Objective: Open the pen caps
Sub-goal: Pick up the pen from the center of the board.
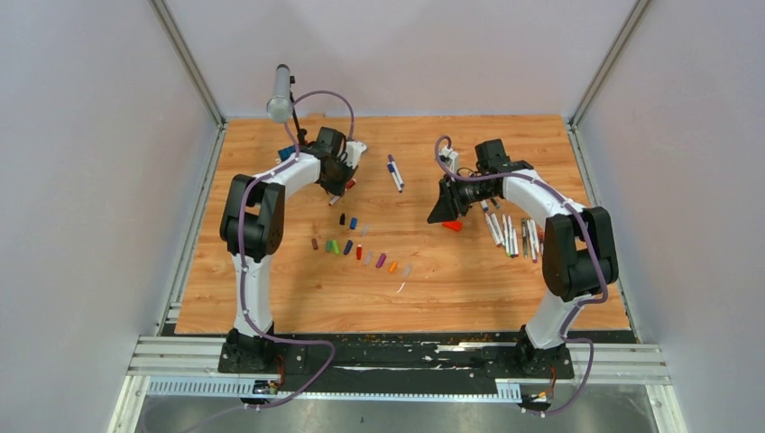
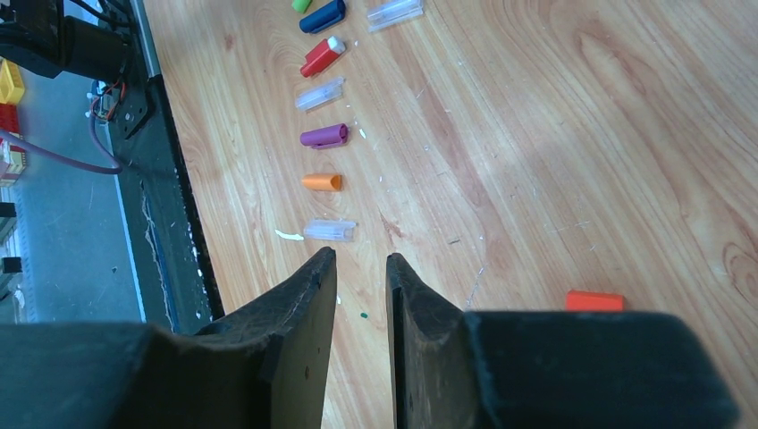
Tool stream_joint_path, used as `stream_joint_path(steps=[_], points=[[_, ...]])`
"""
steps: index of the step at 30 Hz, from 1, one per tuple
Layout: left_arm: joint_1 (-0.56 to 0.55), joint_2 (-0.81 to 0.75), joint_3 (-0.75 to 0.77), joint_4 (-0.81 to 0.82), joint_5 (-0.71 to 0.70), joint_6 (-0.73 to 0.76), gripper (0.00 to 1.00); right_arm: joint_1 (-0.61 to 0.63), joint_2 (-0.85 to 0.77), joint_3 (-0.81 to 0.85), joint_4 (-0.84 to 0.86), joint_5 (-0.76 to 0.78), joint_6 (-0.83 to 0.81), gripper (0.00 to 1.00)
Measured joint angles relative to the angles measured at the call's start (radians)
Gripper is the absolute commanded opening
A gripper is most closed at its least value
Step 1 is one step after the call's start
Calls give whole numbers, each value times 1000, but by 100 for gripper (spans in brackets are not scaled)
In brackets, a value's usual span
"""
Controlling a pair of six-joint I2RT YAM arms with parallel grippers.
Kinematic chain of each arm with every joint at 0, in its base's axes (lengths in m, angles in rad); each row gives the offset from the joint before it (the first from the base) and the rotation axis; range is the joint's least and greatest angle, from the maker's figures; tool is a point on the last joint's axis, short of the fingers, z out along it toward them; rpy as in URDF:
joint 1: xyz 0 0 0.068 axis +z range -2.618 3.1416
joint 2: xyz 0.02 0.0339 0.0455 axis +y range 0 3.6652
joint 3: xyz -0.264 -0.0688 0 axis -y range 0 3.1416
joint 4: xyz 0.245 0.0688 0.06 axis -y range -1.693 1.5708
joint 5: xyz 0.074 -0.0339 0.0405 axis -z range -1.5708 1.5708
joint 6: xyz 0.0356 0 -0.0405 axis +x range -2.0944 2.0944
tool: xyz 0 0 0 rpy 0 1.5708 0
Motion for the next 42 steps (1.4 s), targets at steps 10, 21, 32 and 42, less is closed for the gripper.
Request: stream_joint_path(steps=[10, 21, 32, 42], points=[[0, -103, -119, 106, 9, -92, 0, -2, -8, -1, 0, -23, -2, 28], [-17, -283, -292, 358, 180, -281, 0, -2, -63, -64, 79, -62, 43, 33], [-162, -451, -652, 835, 317, -702, 0, -2, -180, -418, 769, -206, 537, 64], [-276, -475, -829, 1263, 244, -1036, 0, 17, -125, -435, 943, -171, 765, 73]])
